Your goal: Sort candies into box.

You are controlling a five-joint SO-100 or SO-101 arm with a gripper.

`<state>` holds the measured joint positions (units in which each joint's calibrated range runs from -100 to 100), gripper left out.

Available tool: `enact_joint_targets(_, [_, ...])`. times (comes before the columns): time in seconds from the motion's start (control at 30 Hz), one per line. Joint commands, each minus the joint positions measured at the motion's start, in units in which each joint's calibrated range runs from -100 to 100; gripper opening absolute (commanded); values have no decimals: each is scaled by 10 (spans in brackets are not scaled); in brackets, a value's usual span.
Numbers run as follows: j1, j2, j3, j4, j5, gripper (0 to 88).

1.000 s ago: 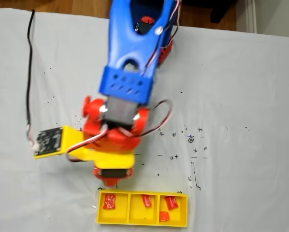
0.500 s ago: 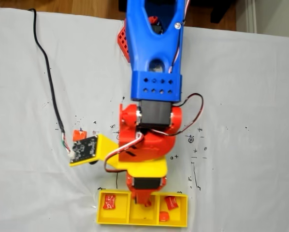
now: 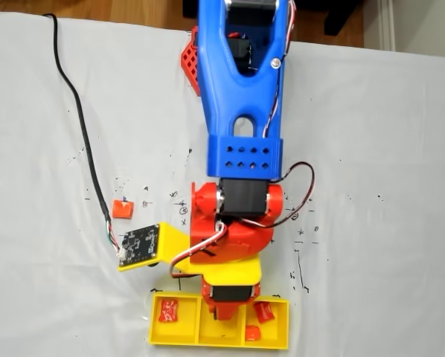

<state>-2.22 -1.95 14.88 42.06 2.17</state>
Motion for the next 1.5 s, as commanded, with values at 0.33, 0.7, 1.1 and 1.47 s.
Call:
enact_joint_targets(0.33, [-4,45,-121,-8,-20,143])
enact_joint_targets(0.7, [-4,54,-138,23,-14,292])
enact_joint_targets(1.1, [5,18,-137,32,5,82])
enact_joint_targets(1.47, [49,-43,-163,114,38,2])
